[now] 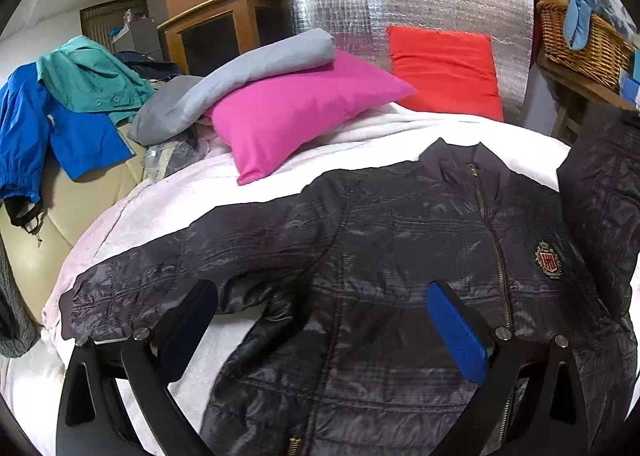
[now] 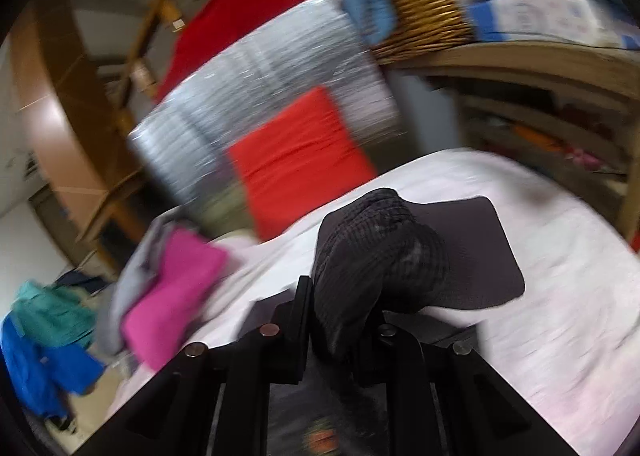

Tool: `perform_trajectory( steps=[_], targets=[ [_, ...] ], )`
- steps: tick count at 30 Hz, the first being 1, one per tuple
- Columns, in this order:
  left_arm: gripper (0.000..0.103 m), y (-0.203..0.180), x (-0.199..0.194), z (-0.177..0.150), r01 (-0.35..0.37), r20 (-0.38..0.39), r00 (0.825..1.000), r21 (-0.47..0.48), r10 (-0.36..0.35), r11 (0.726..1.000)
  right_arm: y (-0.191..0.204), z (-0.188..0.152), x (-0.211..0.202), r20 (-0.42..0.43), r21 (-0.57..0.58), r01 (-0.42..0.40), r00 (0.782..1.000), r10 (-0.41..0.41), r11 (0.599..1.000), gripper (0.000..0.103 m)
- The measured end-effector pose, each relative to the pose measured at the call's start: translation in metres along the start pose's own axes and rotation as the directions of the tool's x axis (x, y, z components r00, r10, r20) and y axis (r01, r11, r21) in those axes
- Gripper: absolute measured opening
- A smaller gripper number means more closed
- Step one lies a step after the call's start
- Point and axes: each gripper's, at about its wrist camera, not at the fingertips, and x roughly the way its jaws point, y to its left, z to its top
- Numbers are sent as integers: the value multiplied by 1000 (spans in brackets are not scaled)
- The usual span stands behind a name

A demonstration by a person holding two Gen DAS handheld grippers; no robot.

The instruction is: Fold large clothes

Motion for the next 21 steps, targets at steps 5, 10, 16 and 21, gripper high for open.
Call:
perform_trajectory(
  steps=[5, 10, 16, 21],
  targets=[
    [103, 24, -4, -4, -11, 0, 1000, -30, 11, 999, 56, -38, 25, -110, -23, -72, 992, 69, 997, 19],
    [103, 46, -6, -9, -22, -8, 1000, -62, 22, 998, 90, -100, 65, -303, 9, -92, 949, 90, 996, 32],
    [103, 63, -6, -14, -43, -12, 999, -85, 42, 995, 97, -168, 99, -492, 99, -153, 851, 182, 983, 83],
    [103, 63, 0, -17, -52, -30, 998, -74, 50, 996, 82, -189, 81, -567, 176, -259, 762, 313, 950, 83]
  ],
)
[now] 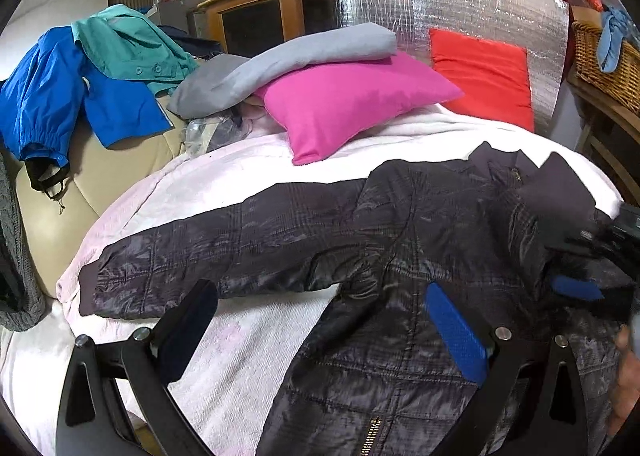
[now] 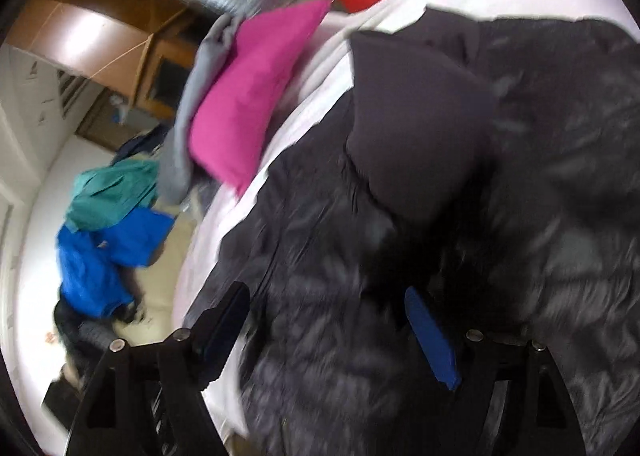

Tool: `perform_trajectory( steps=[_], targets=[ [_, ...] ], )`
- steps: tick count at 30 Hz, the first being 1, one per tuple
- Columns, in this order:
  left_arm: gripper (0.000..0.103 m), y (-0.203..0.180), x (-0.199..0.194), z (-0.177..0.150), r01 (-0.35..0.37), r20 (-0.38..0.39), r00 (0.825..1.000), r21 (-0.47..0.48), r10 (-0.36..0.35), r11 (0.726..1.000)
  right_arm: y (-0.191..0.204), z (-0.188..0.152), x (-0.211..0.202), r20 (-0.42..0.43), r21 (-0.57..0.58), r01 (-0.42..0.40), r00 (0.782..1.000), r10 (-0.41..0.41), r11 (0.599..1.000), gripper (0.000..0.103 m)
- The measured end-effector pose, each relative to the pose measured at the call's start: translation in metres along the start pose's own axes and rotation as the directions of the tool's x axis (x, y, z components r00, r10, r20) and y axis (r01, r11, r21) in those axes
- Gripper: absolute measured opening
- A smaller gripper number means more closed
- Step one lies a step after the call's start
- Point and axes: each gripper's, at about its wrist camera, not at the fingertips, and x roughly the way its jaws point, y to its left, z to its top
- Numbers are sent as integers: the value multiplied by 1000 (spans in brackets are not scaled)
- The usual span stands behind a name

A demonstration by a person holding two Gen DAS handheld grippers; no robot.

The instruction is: Fold large clothes

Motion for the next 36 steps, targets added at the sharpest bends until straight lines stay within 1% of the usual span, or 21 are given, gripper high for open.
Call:
perform_trajectory(
  steps=[2, 4, 6, 8, 9, 10, 12, 13, 14, 15, 17, 20, 22, 23, 24, 25, 27, 29, 32, 34, 36],
  targets=[
    [103, -2, 2, 0, 6, -5, 1000, 1, -6, 1000, -6, -9, -15, -29, -8, -46, 999, 46, 999, 83],
    [103, -7, 4, 0, 21, -16, 1000, 5, -21, 1000, -18, -16, -44, -5, -21, -80, 997, 80, 997, 83],
    [103, -14, 7, 0, 46, -23, 999, 11, -45, 999, -32, -15, -81, 74, -23, -95, 993, 96, 995, 83],
    [103, -25, 9, 1, 89, -29, 996, 17, -89, 996, -52, -8, -116, 182, -12, -94, 979, 94, 996, 83],
    [103, -34, 11, 2, 127, -37, 991, 18, -126, 992, -65, -3, -137, 249, 11, -50, 967, 45, 999, 83],
    [103, -41, 12, 3, 156, -42, 987, 19, -155, 988, -82, 3, -157, 323, 65, 27, 945, -46, 998, 83],
    [103, -60, 13, 7, 206, -53, 978, 33, -204, 978, -107, 10, -179, 406, 149, 105, 900, -158, 983, 83],
    [103, -74, 14, 10, 228, -54, 973, 49, -225, 972, -124, 14, -186, 441, 206, 163, 864, -241, 965, 83],
    [103, -86, 13, 11, 239, -50, 971, 66, -236, 969, -135, 18, -186, 443, 249, 204, 845, -299, 947, 83],
    [103, -101, 13, 12, 246, -47, 969, 93, -243, 965, -149, 23, -185, 419, 298, 242, 836, -355, 923, 83],
    [103, -138, 17, 12, 249, -53, 968, 174, -244, 953, -170, 32, -179, 366, 363, 260, 843, -394, 895, 81],
    [103, -185, 32, 8, 221, -70, 975, 278, -210, 935, -181, 45, -169, 354, 366, 273, 843, -405, 889, 80],
    [103, -199, 43, 11, 211, -83, 977, 284, -195, 935, -185, 51, -158, 338, 360, 287, 847, -410, 888, 70],
    [103, -202, 47, 13, 200, -82, 979, 278, -184, 939, -190, 54, -152, 314, 353, 270, 868, -385, 896, 54],
    [103, -204, 51, 16, 178, -78, 984, 274, -163, 945, -193, 56, -147, 280, 349, 268, 885, -373, 898, 44],
    [103, -204, 57, 19, 155, -80, 987, 265, -139, 952, -195, 59, -141, 246, 345, 289, 890, -384, 893, 40],
    [102, -198, 65, 25, 176, -104, 982, 226, -156, 958, -188, 57, -135, 242, 321, 341, 872, -425, 883, 32],
    [98, -189, 69, 29, 158, -105, 985, 192, -140, 969, -180, 57, -145, 302, 305, 338, 853, -427, 890, 25],
    [97, -171, 76, 31, 78, -114, 992, 166, -60, 983, -168, 56, -156, 355, 273, 338, 835, -421, 901, 25],
    [96, -151, 81, 31, 54, -157, 987, 115, -36, 992, -172, 55, -149, 301, 277, 414, 820, -487, 867, 24],
    [96, -132, 77, 30, 34, -167, 986, 93, -18, 995, -178, 57, -141, 247, 297, 452, 815, -525, 841, 24]
  ],
)
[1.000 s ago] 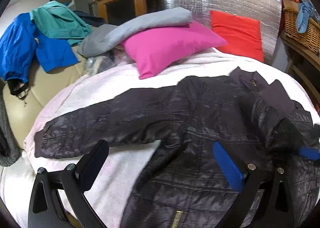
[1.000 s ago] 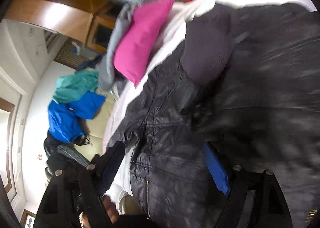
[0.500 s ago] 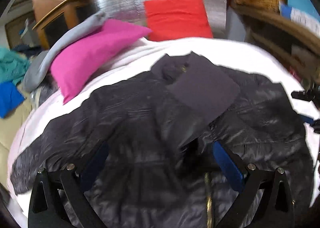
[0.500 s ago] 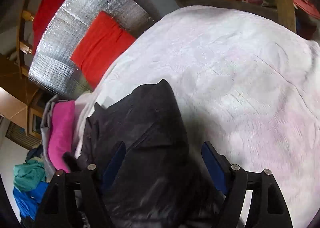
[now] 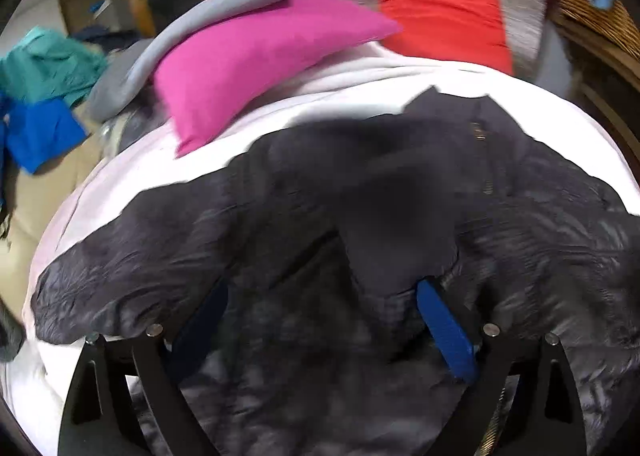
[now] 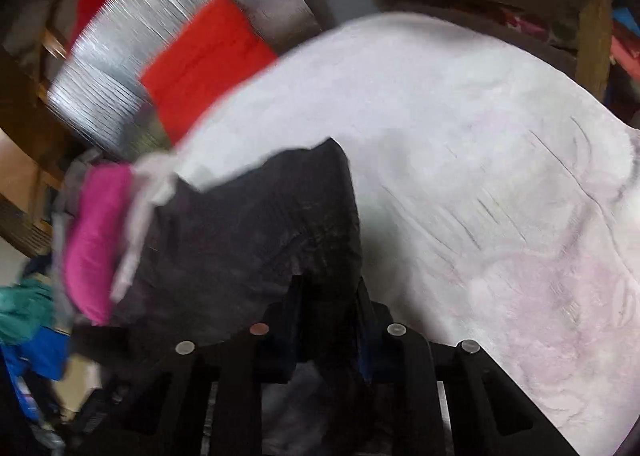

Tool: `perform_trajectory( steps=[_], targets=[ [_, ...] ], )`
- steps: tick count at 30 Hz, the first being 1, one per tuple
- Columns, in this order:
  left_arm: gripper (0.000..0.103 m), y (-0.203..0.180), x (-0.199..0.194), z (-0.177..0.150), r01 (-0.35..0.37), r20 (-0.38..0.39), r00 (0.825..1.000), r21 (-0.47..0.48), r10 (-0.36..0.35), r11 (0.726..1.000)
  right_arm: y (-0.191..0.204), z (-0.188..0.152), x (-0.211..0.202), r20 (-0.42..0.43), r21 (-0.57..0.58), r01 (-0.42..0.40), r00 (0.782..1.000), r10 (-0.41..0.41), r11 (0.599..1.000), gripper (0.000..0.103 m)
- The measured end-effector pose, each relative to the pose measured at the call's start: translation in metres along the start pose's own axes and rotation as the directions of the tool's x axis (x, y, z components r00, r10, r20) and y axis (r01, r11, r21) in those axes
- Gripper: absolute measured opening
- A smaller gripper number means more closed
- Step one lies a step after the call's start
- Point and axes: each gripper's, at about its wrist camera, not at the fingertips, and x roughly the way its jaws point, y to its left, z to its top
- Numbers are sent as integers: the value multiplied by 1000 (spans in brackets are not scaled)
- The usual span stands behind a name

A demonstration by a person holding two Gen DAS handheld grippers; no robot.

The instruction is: Fold large clothes

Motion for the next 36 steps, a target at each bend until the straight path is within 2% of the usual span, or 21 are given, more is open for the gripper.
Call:
perform_trajectory(
  steps=[2, 4, 5, 6, 7, 8, 10, 13, 15, 16, 17, 18, 19, 20, 24, 26, 28, 30, 32, 34, 36],
  targets=[
    [96, 22, -8, -4, -34, 9, 999, -17, 34, 999, -2, 2, -5, 7, 30, 11, 1000, -12, 999, 25],
    [96, 52, -22, -9, -9, 26, 1000, -48, 11, 999, 3, 3, -25, 86, 37, 50, 995, -53, 998, 28],
    [96, 66, -29, -11, 0, 37, 999, -67, 2, 998, 8, 1, -38, 142, 29, 70, 987, -74, 997, 37],
    [96, 82, -36, -14, 9, 54, 999, -93, -4, 996, 16, -2, -50, 201, 16, 75, 977, -76, 997, 64],
    [96, 100, -43, -18, 17, 72, 997, -124, -8, 992, 23, -5, -59, 246, -2, 54, 968, -51, 999, 78],
    [96, 118, -49, -22, 20, 83, 997, -156, -7, 988, 32, -10, -66, 279, -25, 26, 960, -18, 999, 84],
    [96, 161, -57, -29, 17, 103, 995, -233, 8, 972, 55, -21, -71, 298, -106, -11, 954, 43, 994, 84],
    [96, 224, -59, -47, -37, 87, 994, -351, 72, 936, 87, -42, -65, 252, -225, -38, 963, 96, 974, 84],
    [96, 262, -53, -62, -55, 48, 995, -440, 85, 896, 95, -52, -60, 163, -249, -153, 967, 197, 956, 74],
    [96, 284, -50, -75, -59, 22, 996, -501, 81, 863, 100, -55, -55, 125, -243, -205, 963, 240, 948, 70],
    [96, 300, -45, -83, -60, 4, 997, -548, 74, 834, 101, -60, -53, 85, -242, -240, 960, 267, 940, 62],
    [96, 309, -40, -90, -64, -13, 998, -581, 69, 811, 108, -64, -45, 55, -252, -250, 961, 272, 935, 52],
    [96, 322, -31, -97, -78, -44, 997, -618, 64, 782, 116, -70, -37, 27, -274, -240, 966, 256, 931, 47],
    [96, 331, -23, -102, -93, -74, 995, -636, 59, 766, 122, -74, -29, 13, -293, -219, 972, 233, 931, 42],
    [95, 348, 4, -113, -125, -161, 987, -670, 22, 732, 132, -85, 12, -75, -306, -135, 990, 117, 942, 38],
    [91, 357, 9, -125, -114, -172, 985, -719, -16, 686, 133, -88, 31, -122, -301, -90, 991, 56, 949, 38],
    [81, 365, 16, -131, -107, -180, 983, -758, -49, 643, 135, -87, 30, -110, -300, -85, 992, 55, 950, 38],
    [65, 371, 22, -137, -84, -167, 982, -798, -85, 597, 136, -85, 28, -117, -281, -108, 990, 78, 954, 38],
    [59, 379, 32, -142, -52, -145, 981, -842, -132, 536, 131, -82, 28, -125, -261, -120, 988, 90, 958, 38],
    [59, 388, 42, -148, -21, -110, 980, -889, -167, 456, 128, -80, 29, -129, -258, -125, 987, 94, 958, 38],
    [59, 394, 46, -149, -6, -75, 985, -916, -157, 402, 128, -78, 31, -127, -262, -126, 987, 95, 957, 38]
  ],
)
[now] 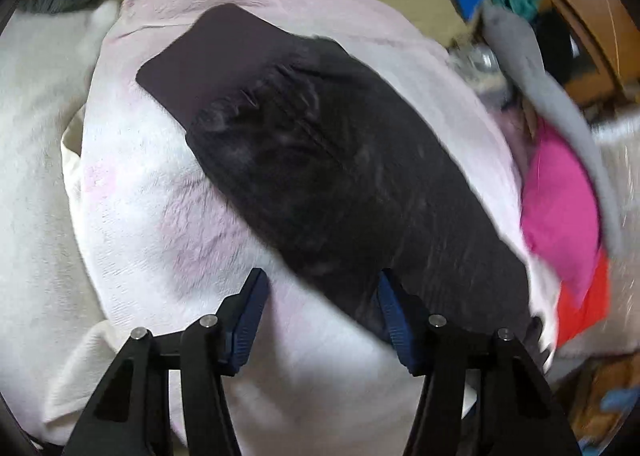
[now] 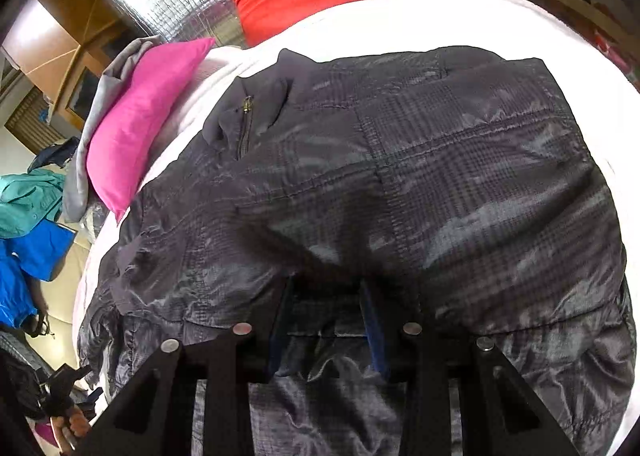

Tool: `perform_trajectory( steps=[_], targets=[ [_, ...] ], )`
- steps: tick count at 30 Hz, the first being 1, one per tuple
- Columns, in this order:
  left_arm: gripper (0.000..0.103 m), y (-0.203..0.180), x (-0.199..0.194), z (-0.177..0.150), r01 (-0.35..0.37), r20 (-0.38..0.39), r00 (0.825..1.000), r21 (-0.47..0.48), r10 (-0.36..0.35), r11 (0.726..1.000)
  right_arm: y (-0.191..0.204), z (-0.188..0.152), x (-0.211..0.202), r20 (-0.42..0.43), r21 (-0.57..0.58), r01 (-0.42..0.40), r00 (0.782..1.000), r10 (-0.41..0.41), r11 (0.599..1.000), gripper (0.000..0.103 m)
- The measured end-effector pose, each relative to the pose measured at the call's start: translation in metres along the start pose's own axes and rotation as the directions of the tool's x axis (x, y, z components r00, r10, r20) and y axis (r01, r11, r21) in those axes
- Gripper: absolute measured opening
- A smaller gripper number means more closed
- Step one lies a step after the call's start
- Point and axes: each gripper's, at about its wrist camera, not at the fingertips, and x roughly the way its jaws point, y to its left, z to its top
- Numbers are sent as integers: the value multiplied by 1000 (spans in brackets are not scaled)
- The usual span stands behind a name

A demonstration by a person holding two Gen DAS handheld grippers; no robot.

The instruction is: Fold large clothes

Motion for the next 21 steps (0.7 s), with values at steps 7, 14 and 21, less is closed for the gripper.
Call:
perform_trajectory(
  steps=[7, 14, 21],
  targets=[
    [20, 0, 5, 20, 57, 77, 996, -51, -53, 997, -3, -4, -13, 34, -29, 24, 999, -23, 999, 38],
    [9, -60, -48, -1, 50, 301, 947, 195, -109, 979, -22, 5, -32, 97, 24, 27, 995, -30, 999, 38],
    [7, -190, -96, -119, 67, 321, 863, 693, -390, 718, -61, 12, -51, 156, 136, 12, 987, -33, 991, 38]
  ],
)
